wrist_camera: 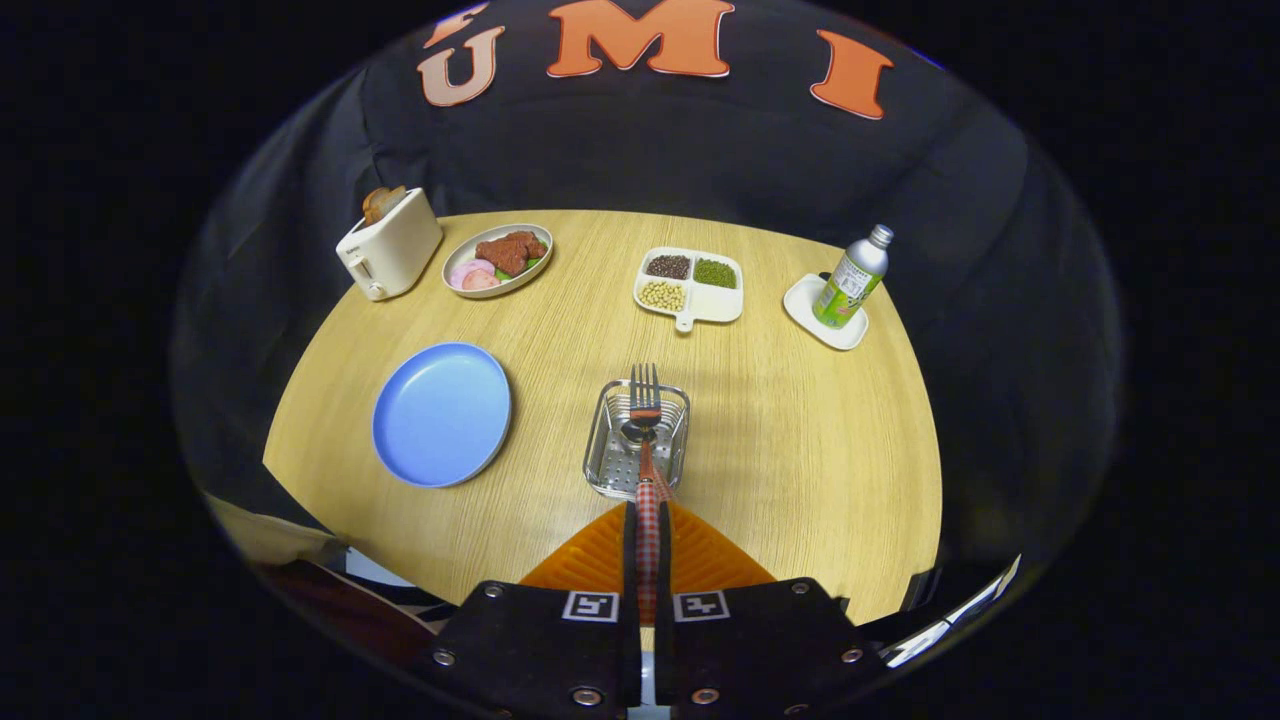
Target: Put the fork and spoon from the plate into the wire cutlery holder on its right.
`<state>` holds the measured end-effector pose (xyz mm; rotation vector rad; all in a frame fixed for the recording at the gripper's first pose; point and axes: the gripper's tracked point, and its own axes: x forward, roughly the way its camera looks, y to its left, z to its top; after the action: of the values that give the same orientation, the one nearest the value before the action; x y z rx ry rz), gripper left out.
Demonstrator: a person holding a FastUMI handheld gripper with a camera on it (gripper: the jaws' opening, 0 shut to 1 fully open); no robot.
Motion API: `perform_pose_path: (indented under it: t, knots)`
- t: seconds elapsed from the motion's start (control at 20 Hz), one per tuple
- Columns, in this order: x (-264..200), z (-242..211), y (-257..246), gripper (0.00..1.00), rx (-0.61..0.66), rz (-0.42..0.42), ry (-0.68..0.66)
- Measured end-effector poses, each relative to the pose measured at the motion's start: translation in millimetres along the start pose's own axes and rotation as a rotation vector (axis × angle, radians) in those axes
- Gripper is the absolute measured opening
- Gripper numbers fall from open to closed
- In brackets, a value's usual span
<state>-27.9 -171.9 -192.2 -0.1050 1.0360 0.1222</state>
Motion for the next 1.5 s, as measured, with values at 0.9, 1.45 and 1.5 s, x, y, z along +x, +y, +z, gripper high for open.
perform_pose_path:
  t: [0.9,1.45,1.5]
  knots:
    - [31.6,4.1,-9.7,0.05,-0.176,0.06,0.382]
    - [65.8,7.2,-2.6,0.06,-0.211,0.043,0.477]
    - [66.8,7.3,-0.3,0.06,-0.204,0.047,0.478]
